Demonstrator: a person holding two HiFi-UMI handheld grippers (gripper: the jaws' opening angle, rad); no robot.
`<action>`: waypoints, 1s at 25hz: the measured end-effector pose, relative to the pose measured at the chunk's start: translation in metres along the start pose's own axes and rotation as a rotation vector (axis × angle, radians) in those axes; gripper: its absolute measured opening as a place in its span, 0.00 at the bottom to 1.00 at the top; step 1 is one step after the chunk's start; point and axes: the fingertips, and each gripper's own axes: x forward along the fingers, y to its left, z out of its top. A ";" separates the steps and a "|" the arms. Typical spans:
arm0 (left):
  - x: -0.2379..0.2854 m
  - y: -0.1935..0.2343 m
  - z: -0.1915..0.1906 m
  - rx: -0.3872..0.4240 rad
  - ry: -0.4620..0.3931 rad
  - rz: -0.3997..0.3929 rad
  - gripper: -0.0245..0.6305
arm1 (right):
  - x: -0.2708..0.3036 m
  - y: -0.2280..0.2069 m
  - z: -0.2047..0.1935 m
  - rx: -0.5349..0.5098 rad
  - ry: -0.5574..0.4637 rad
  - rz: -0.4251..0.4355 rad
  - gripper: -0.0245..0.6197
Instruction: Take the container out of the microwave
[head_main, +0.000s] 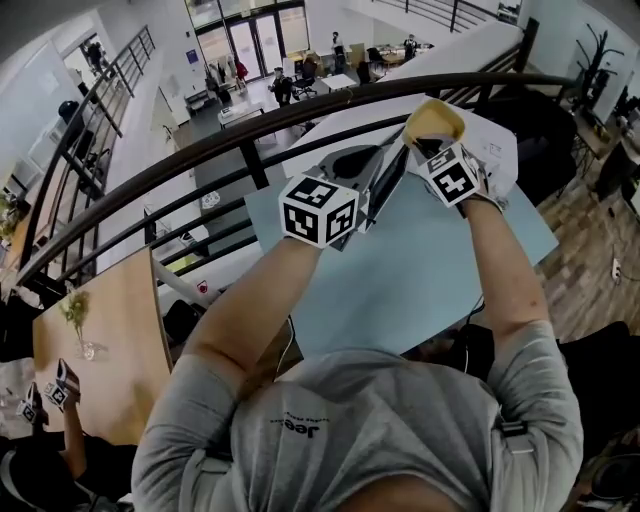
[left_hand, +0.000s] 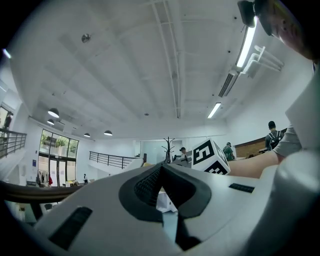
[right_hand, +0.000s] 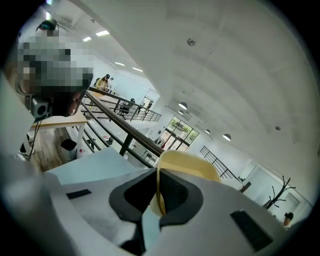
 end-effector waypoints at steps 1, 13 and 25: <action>-0.011 0.000 0.004 0.003 -0.001 0.002 0.05 | -0.005 0.006 0.009 -0.003 -0.005 -0.001 0.09; -0.107 0.001 0.036 0.030 -0.010 0.018 0.05 | -0.050 0.064 0.087 -0.016 -0.074 0.013 0.09; -0.155 0.006 0.030 -0.004 0.002 0.053 0.05 | -0.077 0.096 0.111 -0.043 -0.093 0.043 0.09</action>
